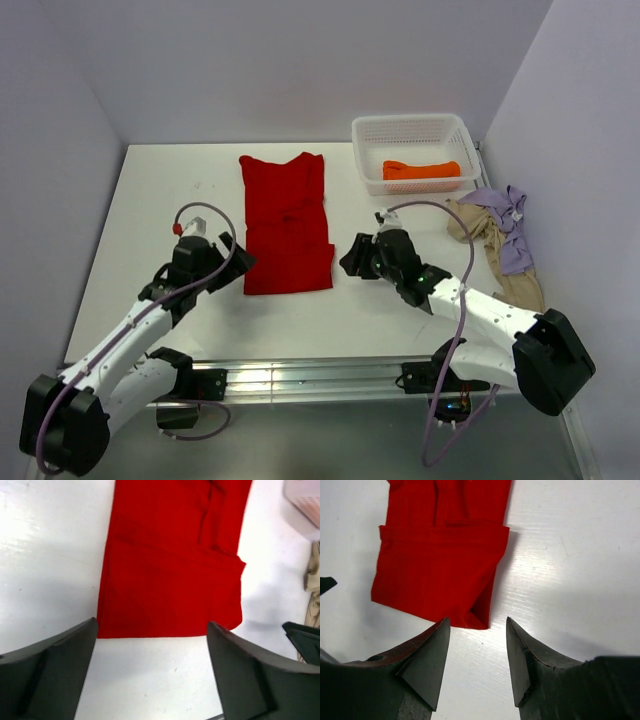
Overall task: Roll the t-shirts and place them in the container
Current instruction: Fold the tshirt
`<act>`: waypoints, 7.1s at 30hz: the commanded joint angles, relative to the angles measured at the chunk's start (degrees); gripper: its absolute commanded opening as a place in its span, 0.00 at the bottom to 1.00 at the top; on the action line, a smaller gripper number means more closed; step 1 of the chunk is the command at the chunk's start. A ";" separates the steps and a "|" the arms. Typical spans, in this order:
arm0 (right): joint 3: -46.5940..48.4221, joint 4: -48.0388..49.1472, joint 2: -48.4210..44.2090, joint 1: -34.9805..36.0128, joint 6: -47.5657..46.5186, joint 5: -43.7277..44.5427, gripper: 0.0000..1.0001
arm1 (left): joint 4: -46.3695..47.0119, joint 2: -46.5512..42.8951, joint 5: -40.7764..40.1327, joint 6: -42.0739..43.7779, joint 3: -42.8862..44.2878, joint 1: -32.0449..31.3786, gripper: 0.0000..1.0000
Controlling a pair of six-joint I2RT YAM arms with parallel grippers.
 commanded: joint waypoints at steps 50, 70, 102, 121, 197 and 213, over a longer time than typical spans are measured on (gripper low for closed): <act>-24.80 46.49 13.74 20.24 -2.27 25.14 0.00 | 31.31 -5.39 -16.66 -5.45 -24.41 -18.35 0.71; -24.71 44.64 13.21 20.24 -1.21 25.76 0.00 | 23.66 -1.63 -33.62 -15.82 -24.42 -38.48 0.64; -27.45 34.91 2.14 26.12 8.36 23.47 0.00 | 16.92 -2.84 -26.51 -14.68 -19.94 -38.84 0.00; -17.77 -5.72 -10.17 32.01 19.71 16.53 0.00 | -11.84 -17.79 -17.89 -21.10 -10.62 -38.84 0.00; 26.52 -32.70 13.47 3.37 -10.79 -1.84 0.00 | -6.93 14.55 3.19 0.52 16.80 -8.17 0.00; 31.71 -31.12 21.82 -1.82 -12.55 -3.51 0.00 | -3.85 21.49 5.84 3.42 19.97 -2.89 0.00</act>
